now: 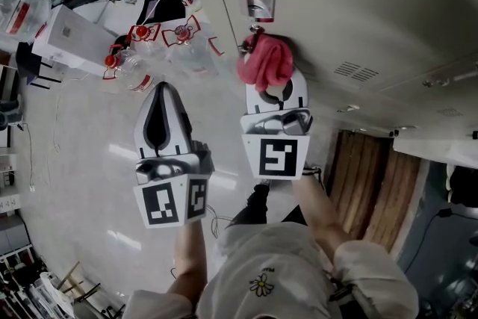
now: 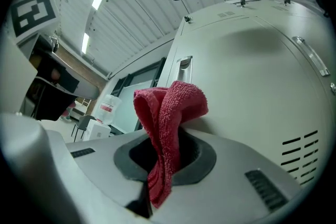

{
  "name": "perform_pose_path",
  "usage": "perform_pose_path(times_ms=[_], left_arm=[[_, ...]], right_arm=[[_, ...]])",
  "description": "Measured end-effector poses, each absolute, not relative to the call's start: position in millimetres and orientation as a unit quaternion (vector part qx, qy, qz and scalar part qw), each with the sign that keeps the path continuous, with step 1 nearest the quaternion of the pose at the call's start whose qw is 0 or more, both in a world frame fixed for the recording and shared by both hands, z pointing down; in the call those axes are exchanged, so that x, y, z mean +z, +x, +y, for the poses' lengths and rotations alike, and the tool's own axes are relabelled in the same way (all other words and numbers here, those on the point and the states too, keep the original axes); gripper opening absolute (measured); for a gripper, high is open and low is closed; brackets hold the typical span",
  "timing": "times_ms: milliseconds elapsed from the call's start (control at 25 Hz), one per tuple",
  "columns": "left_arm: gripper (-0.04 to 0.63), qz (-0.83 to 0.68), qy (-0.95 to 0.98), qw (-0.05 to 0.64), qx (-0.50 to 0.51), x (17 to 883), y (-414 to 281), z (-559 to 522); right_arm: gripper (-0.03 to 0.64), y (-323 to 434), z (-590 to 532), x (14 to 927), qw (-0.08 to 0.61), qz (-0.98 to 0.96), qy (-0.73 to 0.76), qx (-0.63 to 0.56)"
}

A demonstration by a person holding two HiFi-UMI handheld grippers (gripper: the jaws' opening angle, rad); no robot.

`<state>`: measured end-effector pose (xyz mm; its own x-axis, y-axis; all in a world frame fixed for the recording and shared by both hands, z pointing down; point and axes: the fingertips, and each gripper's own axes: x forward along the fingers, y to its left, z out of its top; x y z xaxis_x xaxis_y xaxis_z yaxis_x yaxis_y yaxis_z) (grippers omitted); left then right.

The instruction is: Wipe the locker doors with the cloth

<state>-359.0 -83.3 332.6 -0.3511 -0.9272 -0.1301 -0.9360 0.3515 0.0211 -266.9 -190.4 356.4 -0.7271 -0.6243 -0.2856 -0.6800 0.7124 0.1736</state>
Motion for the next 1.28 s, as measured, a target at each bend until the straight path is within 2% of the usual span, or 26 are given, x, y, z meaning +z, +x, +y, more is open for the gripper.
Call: perform_pose_path(times_ms=[480,1280], left_arm=[[0.016,0.802,-0.592,0.042,0.065,327.5,-325.6,-111.9],[0.016,0.739,-0.667,0.011,0.095,337.4,-188.5,-184.0]], right_arm=[[0.031,-223.5,-201.0,363.8,0.038,0.908,-0.377,0.180],[0.031,-47.7,-247.2,370.1,-0.023,0.856,-0.476,0.201]])
